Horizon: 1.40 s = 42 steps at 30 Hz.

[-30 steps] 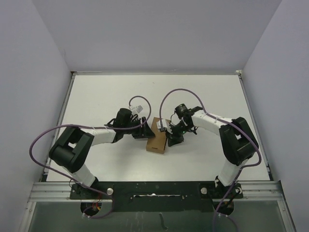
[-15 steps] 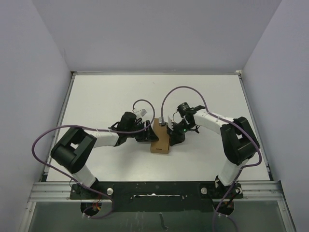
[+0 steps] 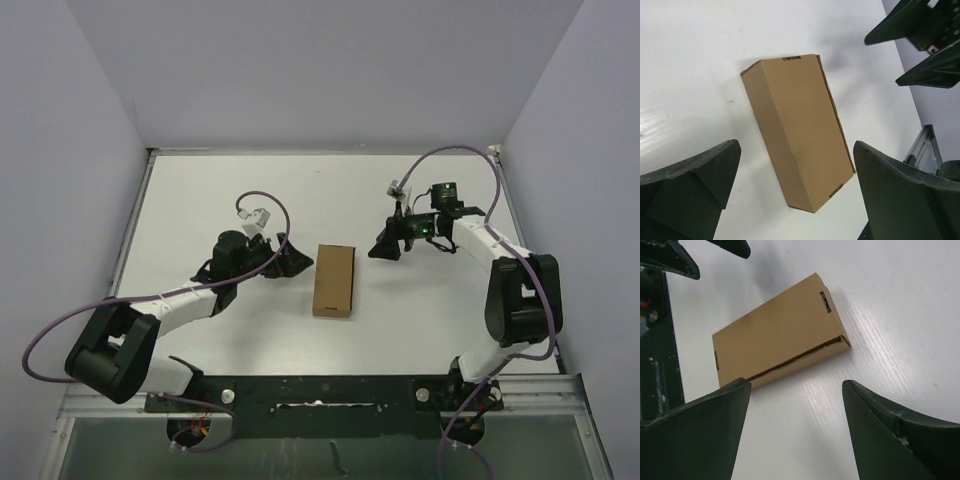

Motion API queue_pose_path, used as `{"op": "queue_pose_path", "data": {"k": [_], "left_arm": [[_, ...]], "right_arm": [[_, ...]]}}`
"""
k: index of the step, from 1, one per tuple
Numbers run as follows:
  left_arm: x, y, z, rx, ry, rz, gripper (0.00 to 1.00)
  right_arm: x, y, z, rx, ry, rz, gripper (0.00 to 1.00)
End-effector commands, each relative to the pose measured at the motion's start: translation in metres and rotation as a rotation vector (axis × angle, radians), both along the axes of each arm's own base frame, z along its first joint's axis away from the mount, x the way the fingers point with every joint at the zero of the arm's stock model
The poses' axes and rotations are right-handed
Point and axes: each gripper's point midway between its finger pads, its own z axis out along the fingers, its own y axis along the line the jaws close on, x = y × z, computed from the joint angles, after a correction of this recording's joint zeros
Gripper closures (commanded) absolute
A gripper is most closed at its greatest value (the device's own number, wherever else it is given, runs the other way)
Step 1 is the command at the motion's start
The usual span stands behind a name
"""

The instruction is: Fold the paper box

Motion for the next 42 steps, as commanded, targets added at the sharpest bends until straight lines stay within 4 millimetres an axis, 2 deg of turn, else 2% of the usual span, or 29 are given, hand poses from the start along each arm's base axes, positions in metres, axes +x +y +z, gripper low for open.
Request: {"op": "queue_pose_path", "data": {"k": [1,7,12,17,20,26,30,37,42], "left_arm": [[0.012,0.009,0.027,-0.141,-0.107,0.031,0.02],[0.003,0.006,0.005,-0.125,-0.031,0.031,0.03],[0.0,-0.002,-0.01,-0.106,0.007,0.014,0.04],[0.0,-0.015,-0.019,-0.096,0.03,-0.013,0.05],[0.0,-0.02,-0.023,-0.091,0.041,-0.021,0.06],[0.0,-0.021,-0.028,-0.113,0.069,-0.007,0.03],[0.0,-0.025,-0.026,-0.162,0.089,0.007,0.02],[-0.002,-0.049,-0.021,-0.189,0.114,0.002,0.02],[-0.004,-0.069,-0.001,-0.254,0.08,-0.041,0.02]], "right_arm": [[0.003,0.027,-0.007,0.151,0.267,-0.068,0.24],[0.007,0.053,-0.045,0.032,0.415,-0.181,0.24],[0.012,0.051,-0.073,-0.089,0.465,-0.265,0.28],[0.004,0.06,-0.079,-0.119,0.479,-0.244,0.43],[0.003,0.061,-0.081,-0.126,0.489,-0.237,0.57],[0.006,0.048,-0.086,-0.07,0.573,-0.266,0.82],[0.008,0.038,-0.09,-0.03,0.64,-0.284,0.87],[0.008,0.032,-0.097,-0.002,0.694,-0.297,0.89],[0.01,0.029,-0.099,-0.002,0.696,-0.305,0.9]]}}
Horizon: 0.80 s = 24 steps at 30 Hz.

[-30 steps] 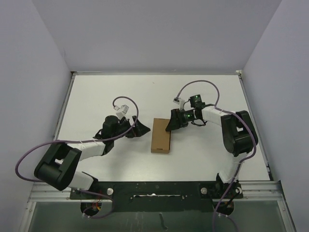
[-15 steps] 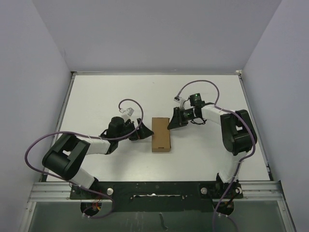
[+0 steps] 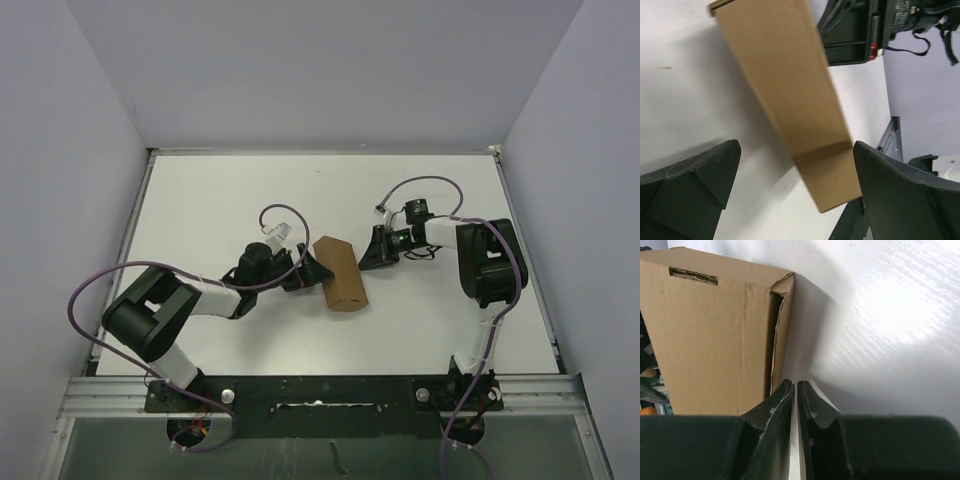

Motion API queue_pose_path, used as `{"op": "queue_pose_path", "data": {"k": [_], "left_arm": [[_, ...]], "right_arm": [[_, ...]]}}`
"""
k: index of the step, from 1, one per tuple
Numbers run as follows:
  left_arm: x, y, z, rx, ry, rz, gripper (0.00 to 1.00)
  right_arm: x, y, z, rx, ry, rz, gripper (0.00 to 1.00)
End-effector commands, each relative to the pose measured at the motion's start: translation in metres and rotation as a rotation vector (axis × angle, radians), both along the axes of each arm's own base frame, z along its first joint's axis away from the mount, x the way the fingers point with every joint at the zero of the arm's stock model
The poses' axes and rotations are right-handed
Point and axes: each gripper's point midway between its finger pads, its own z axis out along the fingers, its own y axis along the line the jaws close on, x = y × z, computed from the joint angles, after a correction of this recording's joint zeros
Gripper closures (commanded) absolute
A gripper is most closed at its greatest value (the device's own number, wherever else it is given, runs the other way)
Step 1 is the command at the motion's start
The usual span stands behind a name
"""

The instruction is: Fold the paper box

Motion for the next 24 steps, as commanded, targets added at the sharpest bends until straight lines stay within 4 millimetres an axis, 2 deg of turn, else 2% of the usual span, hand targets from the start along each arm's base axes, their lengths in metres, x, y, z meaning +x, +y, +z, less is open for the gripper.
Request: {"op": "queue_pose_path", "data": {"k": [1,7,15,20,24], "left_arm": [[0.017,-0.027,0.044,-0.119,-0.116,-0.01,0.02],[0.019,-0.046,0.06,-0.173,-0.137,-0.072,0.15],[0.026,-0.073,0.075,-0.196,-0.152,-0.143,0.16],[0.027,-0.056,0.074,-0.111,-0.193,-0.11,0.15],[0.03,-0.045,0.079,-0.086,-0.218,-0.096,0.15]], "right_arm": [[0.007,-0.002,0.006,0.01,-0.026,-0.008,0.9],[0.011,-0.005,0.01,-0.039,-0.081,0.005,0.9],[0.011,0.002,0.019,-0.104,-0.169,0.056,0.88],[0.028,-0.022,0.036,-0.129,-0.236,-0.003,0.83],[0.036,-0.039,0.062,-0.104,-0.317,-0.042,0.72]]}}
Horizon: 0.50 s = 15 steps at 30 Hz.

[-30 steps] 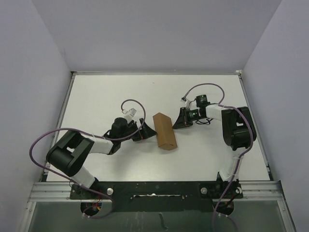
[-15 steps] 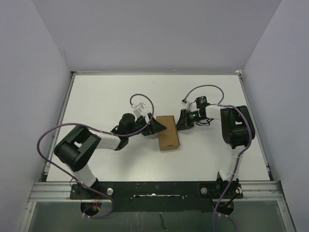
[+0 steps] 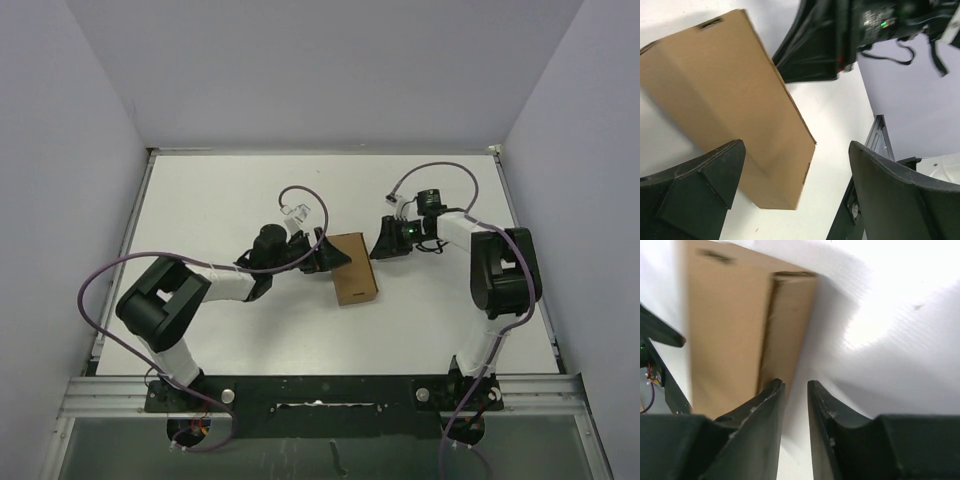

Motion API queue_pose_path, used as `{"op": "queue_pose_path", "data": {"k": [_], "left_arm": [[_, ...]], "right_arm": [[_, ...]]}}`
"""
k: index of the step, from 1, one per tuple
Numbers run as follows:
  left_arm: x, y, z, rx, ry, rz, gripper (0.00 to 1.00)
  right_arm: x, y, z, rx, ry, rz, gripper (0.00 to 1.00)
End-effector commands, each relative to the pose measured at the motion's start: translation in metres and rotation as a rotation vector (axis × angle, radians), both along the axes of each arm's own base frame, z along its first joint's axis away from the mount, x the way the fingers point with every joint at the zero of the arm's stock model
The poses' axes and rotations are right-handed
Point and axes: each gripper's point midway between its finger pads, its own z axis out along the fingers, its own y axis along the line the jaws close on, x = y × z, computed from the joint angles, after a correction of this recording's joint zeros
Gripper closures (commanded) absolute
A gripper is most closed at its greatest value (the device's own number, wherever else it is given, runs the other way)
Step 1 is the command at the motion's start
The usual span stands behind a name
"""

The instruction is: Fold the paper box

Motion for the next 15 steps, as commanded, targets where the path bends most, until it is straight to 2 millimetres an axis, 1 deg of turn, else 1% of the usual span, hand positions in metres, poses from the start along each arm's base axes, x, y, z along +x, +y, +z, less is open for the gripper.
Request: {"op": "queue_pose_path", "data": {"k": [1,4,8,11,12,15], "left_arm": [[0.005,0.009,0.034,-0.008,-0.115,0.01,0.15],[0.008,0.012,0.036,-0.01,-0.122,0.009,0.15],[0.008,0.016,0.033,-0.002,-0.119,0.016,0.15],[0.007,0.023,0.026,0.022,-0.113,0.035,0.15],[0.007,0.026,0.022,0.029,-0.108,0.044,0.15],[0.004,0.036,0.011,0.048,-0.09,0.072,0.15]], "right_arm": [[0.019,-0.009,0.064,0.081,-0.193,0.004,0.67],[0.012,-0.001,0.072,0.144,-0.206,0.03,0.53],[0.007,0.008,0.071,0.208,-0.165,0.054,0.44],[0.001,0.02,0.06,0.224,-0.117,0.084,0.42],[0.0,0.022,0.054,0.219,-0.096,0.089,0.42],[0.0,0.023,0.041,0.187,-0.057,0.09,0.44]]}}
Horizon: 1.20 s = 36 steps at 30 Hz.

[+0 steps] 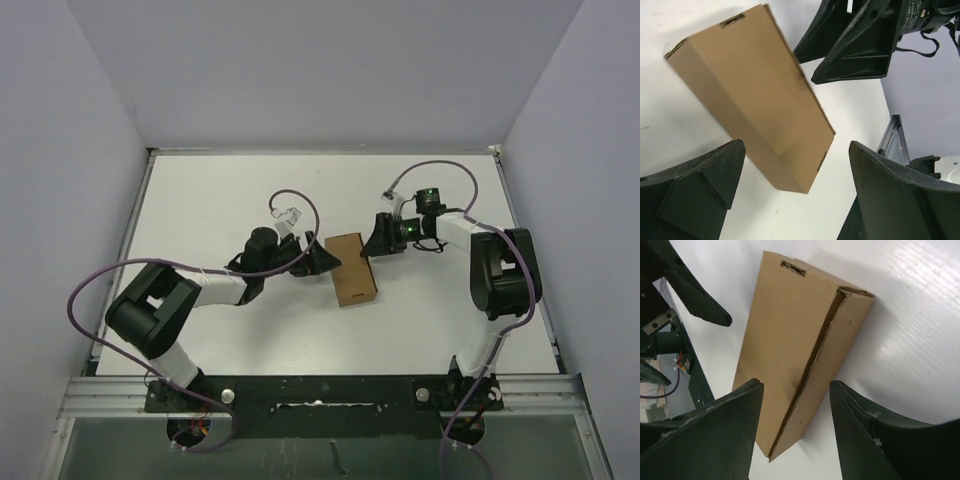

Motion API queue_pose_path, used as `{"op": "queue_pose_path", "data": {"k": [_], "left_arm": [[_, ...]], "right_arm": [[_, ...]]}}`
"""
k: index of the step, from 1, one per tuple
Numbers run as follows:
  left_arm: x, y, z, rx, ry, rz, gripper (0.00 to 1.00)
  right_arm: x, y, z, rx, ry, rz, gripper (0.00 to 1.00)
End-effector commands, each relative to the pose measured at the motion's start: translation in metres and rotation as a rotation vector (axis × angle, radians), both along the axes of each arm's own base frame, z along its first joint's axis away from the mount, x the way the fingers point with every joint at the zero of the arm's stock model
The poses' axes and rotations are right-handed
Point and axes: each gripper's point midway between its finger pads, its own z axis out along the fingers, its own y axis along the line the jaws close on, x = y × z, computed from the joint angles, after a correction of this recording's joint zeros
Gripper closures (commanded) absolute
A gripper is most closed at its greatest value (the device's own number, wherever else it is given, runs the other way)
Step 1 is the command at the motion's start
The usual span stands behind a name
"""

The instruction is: Fold the paper box

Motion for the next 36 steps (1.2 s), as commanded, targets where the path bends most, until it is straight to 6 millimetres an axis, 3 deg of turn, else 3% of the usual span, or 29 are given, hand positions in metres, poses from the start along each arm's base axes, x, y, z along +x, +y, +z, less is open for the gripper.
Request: {"op": "queue_pose_path", "data": {"k": [1,5,9,15,20,24,25,31,36], "left_arm": [[0.003,0.016,0.016,-0.012,-0.068,0.051,0.15],[-0.002,0.022,0.003,-0.01,-0.036,0.074,0.12],[-0.005,0.022,-0.008,-0.041,0.007,0.082,0.03],[-0.005,0.014,-0.003,-0.132,0.008,0.067,0.02],[-0.002,0.017,-0.005,-0.095,-0.004,0.08,0.14],[0.002,0.014,-0.016,-0.052,0.02,0.068,0.45],[0.003,0.012,-0.017,-0.045,0.021,0.064,0.48],[0.009,-0.006,-0.027,-0.031,0.038,0.01,0.54],[0.015,-0.029,-0.019,-0.029,0.018,-0.045,0.54]], "right_arm": [[-0.004,0.01,-0.009,0.01,0.05,0.032,0.46],[-0.005,0.007,-0.019,-0.002,0.09,0.025,0.57],[-0.003,-0.002,-0.025,0.016,0.132,-0.009,0.72],[-0.002,-0.016,-0.034,0.049,0.203,-0.059,0.77],[0.0,-0.026,-0.04,0.043,0.221,-0.084,0.78],[0.0,-0.03,-0.047,0.006,0.231,-0.088,0.79],[0.0,-0.031,-0.049,-0.004,0.234,-0.089,0.79],[0.003,-0.035,-0.05,-0.051,0.208,-0.087,0.79],[0.008,-0.039,-0.043,-0.097,0.149,-0.067,0.77]]}}
